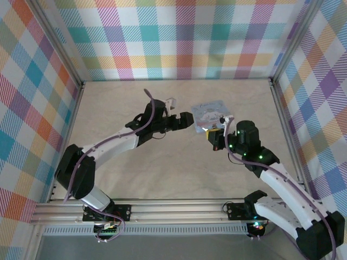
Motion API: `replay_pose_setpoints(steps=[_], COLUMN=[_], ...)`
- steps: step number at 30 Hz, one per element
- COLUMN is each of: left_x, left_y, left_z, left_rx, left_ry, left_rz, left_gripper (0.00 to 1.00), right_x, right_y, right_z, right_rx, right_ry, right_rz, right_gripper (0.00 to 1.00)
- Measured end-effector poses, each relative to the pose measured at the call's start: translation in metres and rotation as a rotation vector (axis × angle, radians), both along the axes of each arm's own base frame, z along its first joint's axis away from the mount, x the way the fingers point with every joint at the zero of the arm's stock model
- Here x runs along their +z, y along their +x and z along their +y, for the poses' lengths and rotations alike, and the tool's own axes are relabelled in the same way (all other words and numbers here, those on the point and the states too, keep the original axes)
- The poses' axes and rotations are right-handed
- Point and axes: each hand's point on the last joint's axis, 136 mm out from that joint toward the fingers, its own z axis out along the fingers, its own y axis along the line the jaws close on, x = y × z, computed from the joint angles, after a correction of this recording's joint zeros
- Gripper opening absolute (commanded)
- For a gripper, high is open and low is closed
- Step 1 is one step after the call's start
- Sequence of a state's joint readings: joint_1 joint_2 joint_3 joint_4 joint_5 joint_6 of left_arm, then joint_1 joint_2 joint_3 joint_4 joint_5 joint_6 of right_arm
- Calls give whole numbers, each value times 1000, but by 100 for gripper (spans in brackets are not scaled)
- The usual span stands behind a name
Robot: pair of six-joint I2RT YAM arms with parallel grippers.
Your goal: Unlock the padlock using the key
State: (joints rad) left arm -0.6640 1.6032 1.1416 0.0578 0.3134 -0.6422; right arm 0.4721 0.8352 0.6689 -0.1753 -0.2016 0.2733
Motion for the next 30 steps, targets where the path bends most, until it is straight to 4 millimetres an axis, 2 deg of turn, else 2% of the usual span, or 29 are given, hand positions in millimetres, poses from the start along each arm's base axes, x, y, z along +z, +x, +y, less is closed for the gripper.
replay_pose_setpoints(steps=[3,7,11,18,21,28,30], left_x=[-7,-27,-41,-28,-30,-64,-63], left_y=[15,32,42,53,60,65,65], left_z=[-16,-37,-59,-103,-116,-127,-127], left_rx=[-13,-36,-64,-131,-147,-161,-164], left_ry=[-1,3,5,-35,-41,-1,1], left_rz=[8,37,59,34,33,97,100], left_gripper=[96,95,95,95,95,94,94], right_x=[2,8,10,8,7,3,2], right_y=[-9,-15,-17,-15,-14,-14,-13], right_z=[-5,-10,-14,-19,-21,-24,-25], right_rx=[4,0,-15,-41,-47,-62,-68], right_ry=[3,3,1,-25,-33,-49,-53], right_rz=[-32,-71,-85,-99,-97,-88,-86], right_gripper=[0,0,0,0,0,0,0])
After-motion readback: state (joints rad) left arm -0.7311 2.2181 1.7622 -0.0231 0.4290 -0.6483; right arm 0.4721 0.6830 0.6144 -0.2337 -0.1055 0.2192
